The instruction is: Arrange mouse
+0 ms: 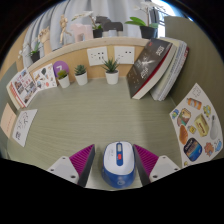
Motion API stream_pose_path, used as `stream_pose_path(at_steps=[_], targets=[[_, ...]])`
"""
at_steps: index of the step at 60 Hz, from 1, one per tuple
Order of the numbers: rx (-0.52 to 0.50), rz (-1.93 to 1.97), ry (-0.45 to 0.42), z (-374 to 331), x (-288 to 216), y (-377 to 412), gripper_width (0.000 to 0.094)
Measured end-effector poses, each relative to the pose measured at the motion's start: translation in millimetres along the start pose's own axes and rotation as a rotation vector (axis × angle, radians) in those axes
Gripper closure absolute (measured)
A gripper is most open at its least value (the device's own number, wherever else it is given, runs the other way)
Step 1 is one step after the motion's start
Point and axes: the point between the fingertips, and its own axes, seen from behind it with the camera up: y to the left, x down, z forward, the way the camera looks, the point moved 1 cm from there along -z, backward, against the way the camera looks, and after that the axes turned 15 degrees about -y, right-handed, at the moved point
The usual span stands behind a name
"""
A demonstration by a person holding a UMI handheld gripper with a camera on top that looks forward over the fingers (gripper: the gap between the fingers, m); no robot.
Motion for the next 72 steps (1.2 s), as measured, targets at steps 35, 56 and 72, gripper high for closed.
stream_pose_path(at_steps=[35,56,72], targets=[[0.097,-0.017,-0.040,1.0,3.0,-8.7,0.0552],[0.353,0.057,-0.133,-45.7,-102.8,37.3,0.0585],[0.212,0.056,-0.387,-73.8,-269.4,250.4,0.0589]])
